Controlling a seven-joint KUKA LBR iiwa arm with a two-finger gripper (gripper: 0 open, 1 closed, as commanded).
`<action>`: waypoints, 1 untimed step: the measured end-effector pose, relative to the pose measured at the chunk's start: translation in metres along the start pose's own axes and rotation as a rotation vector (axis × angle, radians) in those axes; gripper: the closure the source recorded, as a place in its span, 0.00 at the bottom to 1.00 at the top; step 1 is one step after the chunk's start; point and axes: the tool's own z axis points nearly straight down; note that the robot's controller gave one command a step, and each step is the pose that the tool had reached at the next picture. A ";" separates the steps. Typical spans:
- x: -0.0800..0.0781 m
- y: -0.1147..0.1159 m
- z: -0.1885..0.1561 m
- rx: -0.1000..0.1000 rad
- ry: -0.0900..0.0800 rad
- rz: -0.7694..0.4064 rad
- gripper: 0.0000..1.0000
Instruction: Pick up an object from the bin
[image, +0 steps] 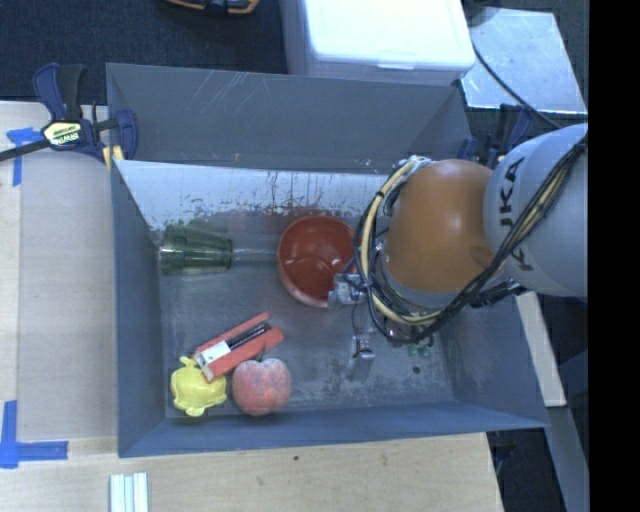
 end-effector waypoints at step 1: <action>0.000 0.000 0.000 0.000 0.000 0.000 0.00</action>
Offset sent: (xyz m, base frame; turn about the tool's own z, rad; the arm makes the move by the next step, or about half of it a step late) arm 0.0021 0.0504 -0.0646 -0.0503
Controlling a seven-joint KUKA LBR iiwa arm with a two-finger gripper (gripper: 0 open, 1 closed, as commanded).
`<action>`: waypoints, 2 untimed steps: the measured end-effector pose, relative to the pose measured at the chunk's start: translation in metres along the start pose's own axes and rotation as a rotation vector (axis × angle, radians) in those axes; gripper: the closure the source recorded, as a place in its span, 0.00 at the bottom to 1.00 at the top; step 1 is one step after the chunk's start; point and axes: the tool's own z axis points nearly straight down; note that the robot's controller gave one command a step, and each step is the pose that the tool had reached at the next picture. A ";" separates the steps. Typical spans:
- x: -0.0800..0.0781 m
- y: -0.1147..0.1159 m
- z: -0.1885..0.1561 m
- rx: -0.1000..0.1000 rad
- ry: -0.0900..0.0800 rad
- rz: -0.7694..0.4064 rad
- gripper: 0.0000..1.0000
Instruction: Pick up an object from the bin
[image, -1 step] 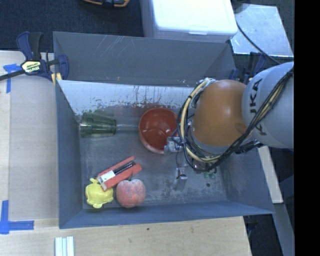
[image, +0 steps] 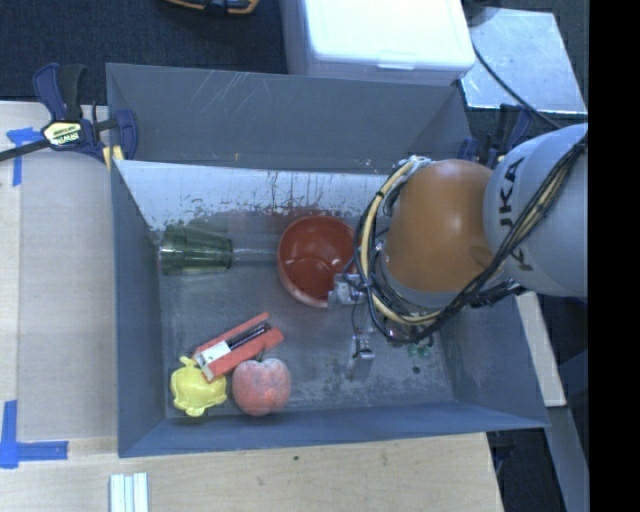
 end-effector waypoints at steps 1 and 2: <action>0.000 0.053 0.068 -0.002 0.004 -0.056 0.00; 0.023 0.049 0.075 0.002 -0.009 -0.003 0.00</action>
Offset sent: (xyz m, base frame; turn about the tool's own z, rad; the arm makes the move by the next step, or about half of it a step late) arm -0.0240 0.0495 -0.0751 -0.0001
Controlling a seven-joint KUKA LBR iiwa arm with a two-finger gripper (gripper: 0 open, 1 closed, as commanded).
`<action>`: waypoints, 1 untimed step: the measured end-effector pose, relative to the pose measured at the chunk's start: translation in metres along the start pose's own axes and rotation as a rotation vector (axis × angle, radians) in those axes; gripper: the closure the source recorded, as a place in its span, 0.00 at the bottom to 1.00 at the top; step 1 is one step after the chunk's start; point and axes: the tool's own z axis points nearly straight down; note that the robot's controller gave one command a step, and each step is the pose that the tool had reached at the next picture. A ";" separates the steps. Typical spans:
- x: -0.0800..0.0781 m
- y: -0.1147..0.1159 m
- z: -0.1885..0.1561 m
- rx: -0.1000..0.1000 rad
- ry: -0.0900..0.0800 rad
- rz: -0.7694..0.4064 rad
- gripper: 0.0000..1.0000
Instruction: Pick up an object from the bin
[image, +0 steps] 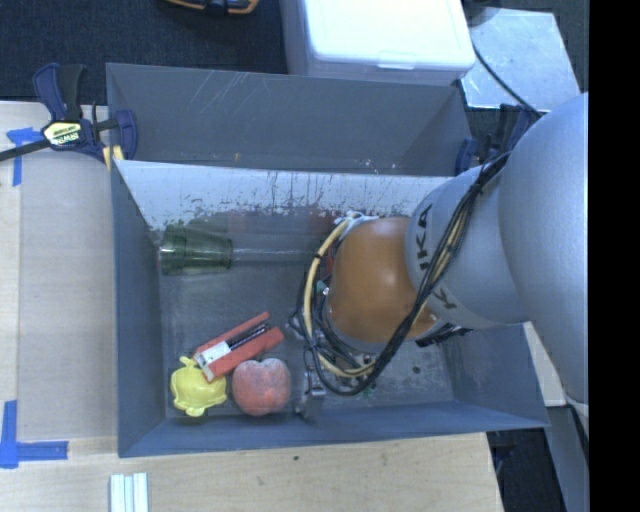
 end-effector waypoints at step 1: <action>-0.035 0.033 0.002 -0.004 0.000 -0.049 0.00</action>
Offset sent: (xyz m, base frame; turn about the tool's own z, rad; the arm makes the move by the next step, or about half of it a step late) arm 0.0036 0.0573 -0.0020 -0.0421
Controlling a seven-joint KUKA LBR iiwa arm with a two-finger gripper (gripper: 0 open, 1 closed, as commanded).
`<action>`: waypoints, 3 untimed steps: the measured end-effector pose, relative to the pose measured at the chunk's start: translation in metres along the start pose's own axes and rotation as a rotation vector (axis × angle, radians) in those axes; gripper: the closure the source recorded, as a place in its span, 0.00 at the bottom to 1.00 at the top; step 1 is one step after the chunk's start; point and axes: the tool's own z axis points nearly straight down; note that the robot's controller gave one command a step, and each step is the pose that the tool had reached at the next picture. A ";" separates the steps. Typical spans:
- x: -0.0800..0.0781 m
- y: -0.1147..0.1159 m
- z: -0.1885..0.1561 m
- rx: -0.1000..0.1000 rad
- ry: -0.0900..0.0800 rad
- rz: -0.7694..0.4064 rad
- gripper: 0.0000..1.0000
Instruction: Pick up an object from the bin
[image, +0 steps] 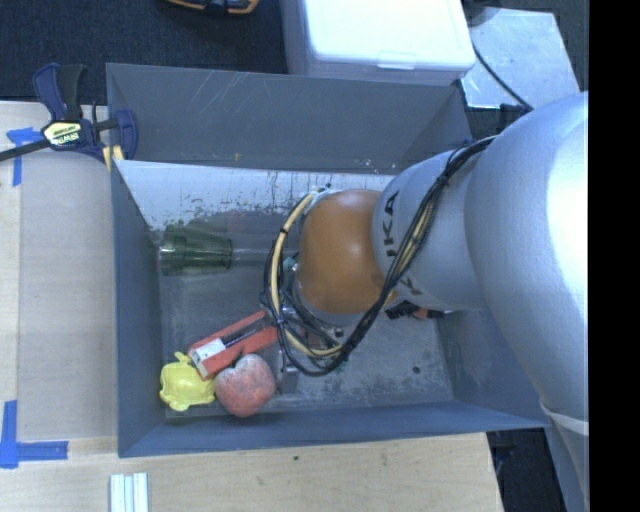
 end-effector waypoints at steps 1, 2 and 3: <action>0.028 0.024 -0.001 0.005 0.000 0.007 1.00; 0.028 0.024 -0.001 0.005 0.000 0.007 1.00; 0.017 0.042 -0.019 0.008 -0.001 0.411 1.00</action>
Offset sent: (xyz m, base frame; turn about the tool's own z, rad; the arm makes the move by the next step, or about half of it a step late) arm 0.0000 0.0000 0.0000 0.0000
